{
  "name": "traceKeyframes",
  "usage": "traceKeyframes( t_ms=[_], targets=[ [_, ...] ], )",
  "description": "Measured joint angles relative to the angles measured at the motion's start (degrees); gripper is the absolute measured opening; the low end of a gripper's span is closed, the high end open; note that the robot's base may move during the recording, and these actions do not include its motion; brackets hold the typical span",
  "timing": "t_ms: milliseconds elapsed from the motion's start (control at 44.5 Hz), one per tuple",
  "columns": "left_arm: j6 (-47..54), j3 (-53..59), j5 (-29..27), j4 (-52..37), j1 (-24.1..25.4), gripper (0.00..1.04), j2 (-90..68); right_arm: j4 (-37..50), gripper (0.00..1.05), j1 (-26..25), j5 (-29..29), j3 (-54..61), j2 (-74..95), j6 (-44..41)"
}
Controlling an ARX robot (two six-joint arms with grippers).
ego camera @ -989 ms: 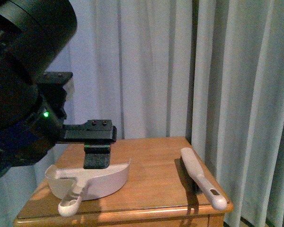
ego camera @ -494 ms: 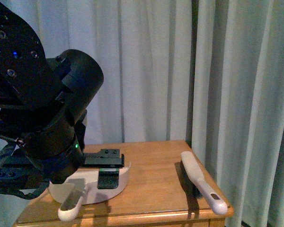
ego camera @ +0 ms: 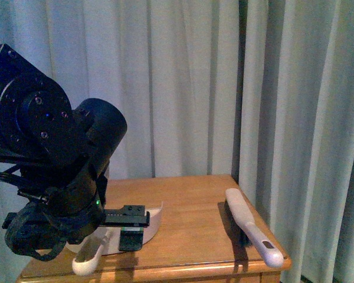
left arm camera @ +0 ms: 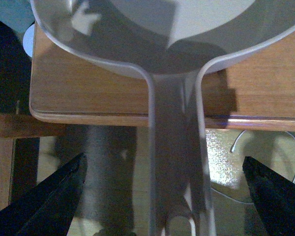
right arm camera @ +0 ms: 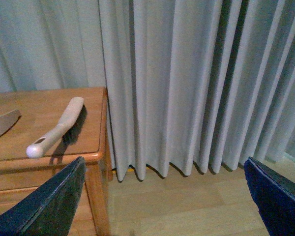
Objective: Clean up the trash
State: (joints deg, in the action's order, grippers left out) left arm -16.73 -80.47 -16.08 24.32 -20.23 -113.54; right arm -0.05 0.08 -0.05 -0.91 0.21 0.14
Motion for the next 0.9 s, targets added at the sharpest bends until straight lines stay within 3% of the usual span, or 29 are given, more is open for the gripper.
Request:
traceKeyframes(
  t_ms=[607,899],
  targets=[
    [2.7,0.0,0.7,-3.2,0.6,0.97,-3.2,0.0,0.97,0.0,0.0,0.0,0.0,0.0],
    [3.7,0.4,0.9,-3.3,1.0,0.56,-3.2,0.0,0.97,0.0,0.0,0.0,0.0,0.0]
  ],
)
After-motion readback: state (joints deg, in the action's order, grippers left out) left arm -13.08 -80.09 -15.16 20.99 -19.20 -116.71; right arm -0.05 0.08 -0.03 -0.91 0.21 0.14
